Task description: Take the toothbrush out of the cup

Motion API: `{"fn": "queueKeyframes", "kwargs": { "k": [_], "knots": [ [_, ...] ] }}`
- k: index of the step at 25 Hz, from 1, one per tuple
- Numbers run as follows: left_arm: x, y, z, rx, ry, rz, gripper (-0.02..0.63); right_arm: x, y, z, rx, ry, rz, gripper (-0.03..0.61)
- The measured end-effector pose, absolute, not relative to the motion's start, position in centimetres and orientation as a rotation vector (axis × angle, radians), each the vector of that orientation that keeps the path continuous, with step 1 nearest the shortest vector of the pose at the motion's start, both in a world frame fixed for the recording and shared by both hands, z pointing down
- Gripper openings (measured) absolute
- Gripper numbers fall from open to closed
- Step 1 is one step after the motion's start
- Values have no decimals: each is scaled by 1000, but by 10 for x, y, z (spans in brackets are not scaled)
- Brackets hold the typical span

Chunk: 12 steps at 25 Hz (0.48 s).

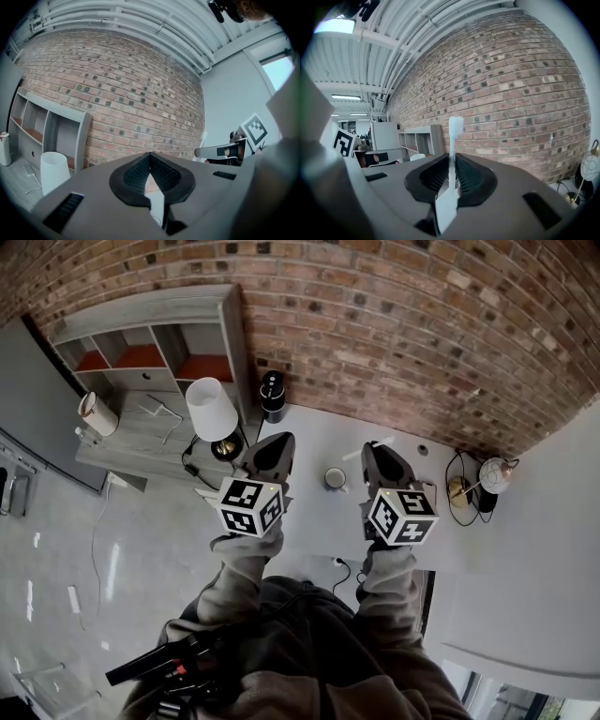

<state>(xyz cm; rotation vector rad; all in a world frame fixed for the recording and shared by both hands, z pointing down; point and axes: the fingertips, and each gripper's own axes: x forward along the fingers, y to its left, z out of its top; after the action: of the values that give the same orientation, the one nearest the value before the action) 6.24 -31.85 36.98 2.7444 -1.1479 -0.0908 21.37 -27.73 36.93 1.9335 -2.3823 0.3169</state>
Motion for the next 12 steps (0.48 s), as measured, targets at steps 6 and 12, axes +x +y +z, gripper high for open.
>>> {"fn": "queueKeyframes", "kwargs": {
  "k": [6,12],
  "knots": [
    [57,-317,347,2774,-1170,-130,4,207,-276,345,1925,-2413,231,46],
    [60,-318,331,2807,-1178,-158,4,207,-276,328,1927,-2420,164,46]
  ]
}}
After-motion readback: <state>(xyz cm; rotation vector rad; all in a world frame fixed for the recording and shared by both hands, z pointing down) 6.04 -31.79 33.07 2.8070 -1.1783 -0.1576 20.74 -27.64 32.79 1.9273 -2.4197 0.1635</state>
